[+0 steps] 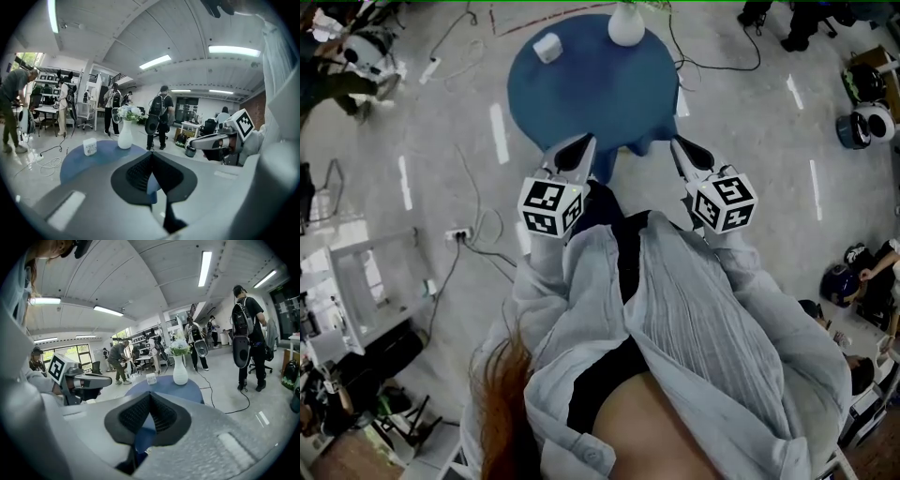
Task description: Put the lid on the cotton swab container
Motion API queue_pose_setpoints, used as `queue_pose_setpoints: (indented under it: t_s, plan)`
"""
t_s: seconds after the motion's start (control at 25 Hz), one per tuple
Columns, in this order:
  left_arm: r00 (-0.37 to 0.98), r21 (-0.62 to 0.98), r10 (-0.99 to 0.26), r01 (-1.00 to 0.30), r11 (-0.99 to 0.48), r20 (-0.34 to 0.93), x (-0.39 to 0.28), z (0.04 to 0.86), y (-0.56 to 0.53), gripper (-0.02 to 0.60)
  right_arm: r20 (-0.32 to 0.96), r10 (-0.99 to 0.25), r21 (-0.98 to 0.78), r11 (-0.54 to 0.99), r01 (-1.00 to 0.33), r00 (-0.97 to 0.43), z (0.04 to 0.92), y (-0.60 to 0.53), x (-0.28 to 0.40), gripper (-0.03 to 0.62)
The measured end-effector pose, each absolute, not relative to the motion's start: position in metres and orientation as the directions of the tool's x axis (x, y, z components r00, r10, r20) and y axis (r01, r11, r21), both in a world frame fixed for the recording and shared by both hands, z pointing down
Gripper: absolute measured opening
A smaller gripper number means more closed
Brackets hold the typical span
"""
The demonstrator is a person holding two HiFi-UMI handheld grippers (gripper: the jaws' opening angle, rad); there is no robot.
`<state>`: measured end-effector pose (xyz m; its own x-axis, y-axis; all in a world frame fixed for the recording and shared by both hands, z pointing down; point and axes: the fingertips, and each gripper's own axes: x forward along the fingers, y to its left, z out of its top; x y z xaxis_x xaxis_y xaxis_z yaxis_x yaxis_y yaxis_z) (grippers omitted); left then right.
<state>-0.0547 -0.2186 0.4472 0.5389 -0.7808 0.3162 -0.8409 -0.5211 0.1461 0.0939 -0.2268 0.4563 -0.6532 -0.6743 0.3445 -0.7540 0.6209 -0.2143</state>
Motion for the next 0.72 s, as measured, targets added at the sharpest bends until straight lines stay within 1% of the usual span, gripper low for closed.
queue_pose_setpoints:
  t_s: [0.28, 0.56, 0.72]
  plan:
    - [0.540, 0.173, -0.793, -0.842, -0.511, 0.283, -0.048, 0.455, -0.189, 0.017, 0.319, -0.659, -0.182, 0.662, -0.727, -0.681, 0.454, -0.203, 0.093, 0.002]
    - [0.559, 0.196, -0.790, -0.829, -0.523, 0.251, -0.036, 0.453, -0.180, 0.017, 0.307, -0.655, -0.202, 0.664, -0.720, -0.690, 0.451, -0.196, 0.099, 0.000]
    - [0.568, 0.191, -0.783, -0.823, -0.535, 0.254, -0.033, 0.455, -0.177, 0.017, 0.298, -0.651, -0.236, 0.659, -0.714, -0.699, 0.454, -0.193, 0.099, 0.002]
